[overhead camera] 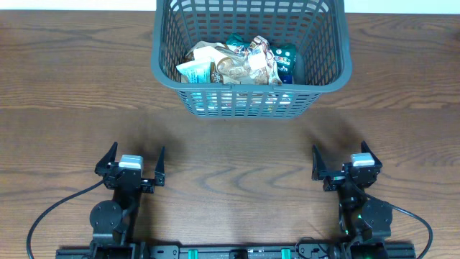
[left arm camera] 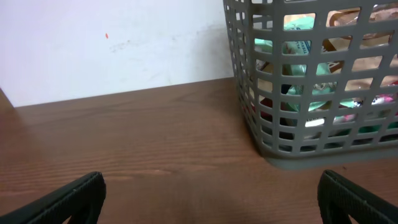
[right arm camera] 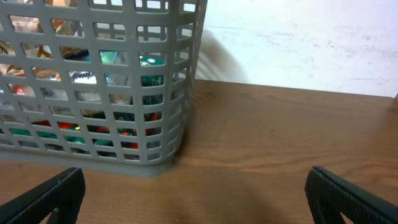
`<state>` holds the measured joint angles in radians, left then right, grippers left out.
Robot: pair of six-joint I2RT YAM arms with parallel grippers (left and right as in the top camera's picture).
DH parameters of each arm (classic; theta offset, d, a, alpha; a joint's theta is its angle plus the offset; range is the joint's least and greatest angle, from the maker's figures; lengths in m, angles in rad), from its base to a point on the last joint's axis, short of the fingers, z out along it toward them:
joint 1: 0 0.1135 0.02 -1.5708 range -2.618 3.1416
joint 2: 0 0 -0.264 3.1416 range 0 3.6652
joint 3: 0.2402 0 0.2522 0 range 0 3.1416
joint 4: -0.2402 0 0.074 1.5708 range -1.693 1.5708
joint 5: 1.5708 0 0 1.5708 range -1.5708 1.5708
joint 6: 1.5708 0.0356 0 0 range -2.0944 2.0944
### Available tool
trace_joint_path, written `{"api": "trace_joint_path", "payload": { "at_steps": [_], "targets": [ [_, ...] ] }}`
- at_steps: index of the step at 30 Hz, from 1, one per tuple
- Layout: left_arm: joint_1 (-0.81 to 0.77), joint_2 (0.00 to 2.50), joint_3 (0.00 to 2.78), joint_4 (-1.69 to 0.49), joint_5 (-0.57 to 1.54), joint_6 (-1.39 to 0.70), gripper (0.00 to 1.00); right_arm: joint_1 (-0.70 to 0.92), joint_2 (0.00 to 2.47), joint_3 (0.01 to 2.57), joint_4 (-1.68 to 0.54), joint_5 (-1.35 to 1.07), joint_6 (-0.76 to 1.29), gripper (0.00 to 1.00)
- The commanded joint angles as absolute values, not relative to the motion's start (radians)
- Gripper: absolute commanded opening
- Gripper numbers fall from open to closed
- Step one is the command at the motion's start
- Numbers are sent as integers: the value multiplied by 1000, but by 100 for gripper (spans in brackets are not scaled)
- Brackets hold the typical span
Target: Pack container
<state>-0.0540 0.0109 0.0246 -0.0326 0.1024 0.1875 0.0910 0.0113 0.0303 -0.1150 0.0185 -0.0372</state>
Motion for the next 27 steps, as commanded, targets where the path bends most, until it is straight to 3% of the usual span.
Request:
{"api": "trace_joint_path", "payload": {
  "at_steps": [1, 27],
  "targets": [
    [-49, 4, 4, -59, 135, 205, 99, 99, 6, 25, -115, 15, -38, 99],
    [-49, 4, 4, -59, 134, 205, 99, 99, 6, 25, -115, 15, -38, 99]
  ]
}}
